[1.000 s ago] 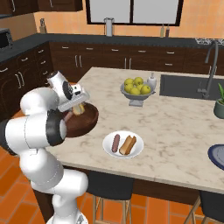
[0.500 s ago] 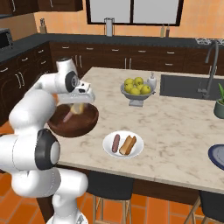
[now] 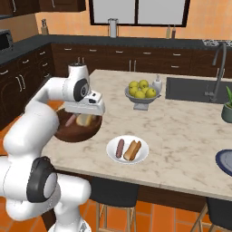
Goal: Place one bun and one sausage from the bowl on each plate.
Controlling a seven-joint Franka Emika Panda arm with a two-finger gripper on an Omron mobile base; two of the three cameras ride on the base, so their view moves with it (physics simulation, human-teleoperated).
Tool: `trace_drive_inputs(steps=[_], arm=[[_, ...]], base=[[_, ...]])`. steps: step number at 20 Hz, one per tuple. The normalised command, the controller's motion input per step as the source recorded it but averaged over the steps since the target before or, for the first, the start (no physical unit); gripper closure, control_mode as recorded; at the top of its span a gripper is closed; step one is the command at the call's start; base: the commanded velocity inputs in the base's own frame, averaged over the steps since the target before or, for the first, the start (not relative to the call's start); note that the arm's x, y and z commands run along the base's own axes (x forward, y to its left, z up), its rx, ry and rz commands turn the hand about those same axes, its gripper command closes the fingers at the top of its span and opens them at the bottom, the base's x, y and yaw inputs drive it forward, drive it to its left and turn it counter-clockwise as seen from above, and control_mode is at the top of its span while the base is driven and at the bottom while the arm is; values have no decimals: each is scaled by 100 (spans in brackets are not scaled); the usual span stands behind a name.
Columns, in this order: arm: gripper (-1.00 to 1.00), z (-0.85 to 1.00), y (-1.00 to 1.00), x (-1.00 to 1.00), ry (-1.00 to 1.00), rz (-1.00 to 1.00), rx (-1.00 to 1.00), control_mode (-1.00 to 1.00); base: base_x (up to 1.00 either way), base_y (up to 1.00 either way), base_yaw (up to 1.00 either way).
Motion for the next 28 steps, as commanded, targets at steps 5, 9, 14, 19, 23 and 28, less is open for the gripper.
trace_drive_inputs(steps=[5,9,14,19,23,28], arm=[[100,0,-36,-46,0,-11,4,-100],[100,0,-23,0,0,-11,2,-100],[100,0,0,0,0,0,0,100],[100,0,0,0,0,0,0,100],[100,0,0,0,0,0,0,100],[100,0,0,0,0,0,0,100]], base=[[0,0,0],[0,0,0],[-49,-39,-5],[-4,-100,-10],[25,-100,-8],[42,-95,-2]])
